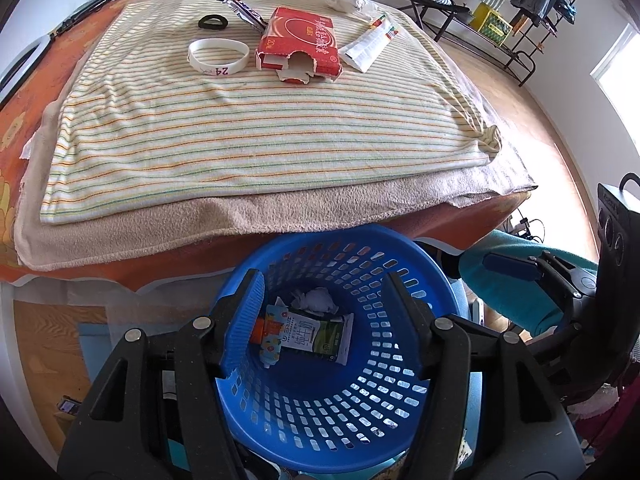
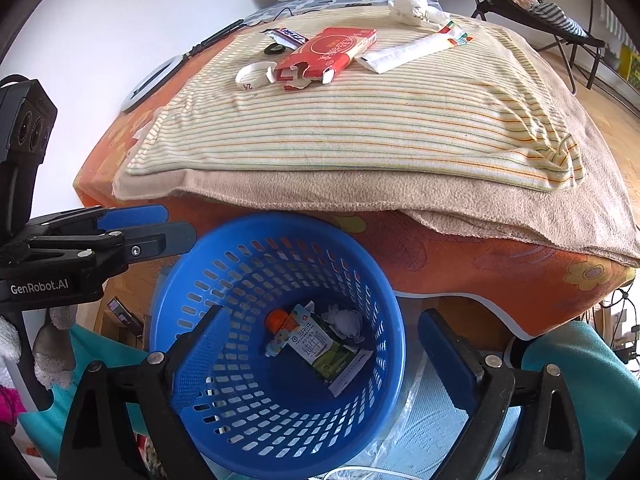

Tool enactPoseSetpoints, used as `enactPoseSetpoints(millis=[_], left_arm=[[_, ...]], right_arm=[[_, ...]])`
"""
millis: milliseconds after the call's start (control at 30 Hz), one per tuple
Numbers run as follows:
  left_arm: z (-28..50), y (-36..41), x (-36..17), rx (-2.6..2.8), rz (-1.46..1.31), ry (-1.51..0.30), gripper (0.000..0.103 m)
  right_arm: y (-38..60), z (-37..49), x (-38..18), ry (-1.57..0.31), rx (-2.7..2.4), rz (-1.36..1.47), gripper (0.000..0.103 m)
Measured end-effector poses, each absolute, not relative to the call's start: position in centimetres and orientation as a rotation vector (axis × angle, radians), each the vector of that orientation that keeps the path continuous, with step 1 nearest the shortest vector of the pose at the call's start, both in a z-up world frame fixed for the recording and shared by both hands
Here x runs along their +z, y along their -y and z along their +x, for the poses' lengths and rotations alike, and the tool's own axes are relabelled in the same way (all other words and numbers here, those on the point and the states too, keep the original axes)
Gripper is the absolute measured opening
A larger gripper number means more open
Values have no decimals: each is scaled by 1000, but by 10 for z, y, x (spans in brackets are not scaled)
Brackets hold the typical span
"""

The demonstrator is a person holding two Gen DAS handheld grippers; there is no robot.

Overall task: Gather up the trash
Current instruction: 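Move both tools back from the basket toward the red tissue box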

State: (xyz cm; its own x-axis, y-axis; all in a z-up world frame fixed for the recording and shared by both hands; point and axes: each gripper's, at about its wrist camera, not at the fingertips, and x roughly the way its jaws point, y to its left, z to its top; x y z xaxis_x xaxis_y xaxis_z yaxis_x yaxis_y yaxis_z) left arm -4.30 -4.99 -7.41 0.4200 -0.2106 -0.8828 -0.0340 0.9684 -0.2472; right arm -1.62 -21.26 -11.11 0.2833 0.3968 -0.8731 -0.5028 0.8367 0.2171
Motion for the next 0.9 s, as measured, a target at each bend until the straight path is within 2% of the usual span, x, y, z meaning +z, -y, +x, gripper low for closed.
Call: enactPoseSetpoints(millis=[100,133,500,900], left_arm=[[-36,49,-67,-110,-244,-1121,73],[-33,48,-64,-112,-246,-1116,74],[4,29,-37,-92,-282,-1070,74],[68,7,-28,-84,-325,-1054,74]], right_arm=[[214,-9,-107,-1144,584,-83,97],[216,-6,-106,-1151,588,-64,97],[222,24,-75,-1050,565,-40,97],[223,101,-41,-950,482,-8,96]])
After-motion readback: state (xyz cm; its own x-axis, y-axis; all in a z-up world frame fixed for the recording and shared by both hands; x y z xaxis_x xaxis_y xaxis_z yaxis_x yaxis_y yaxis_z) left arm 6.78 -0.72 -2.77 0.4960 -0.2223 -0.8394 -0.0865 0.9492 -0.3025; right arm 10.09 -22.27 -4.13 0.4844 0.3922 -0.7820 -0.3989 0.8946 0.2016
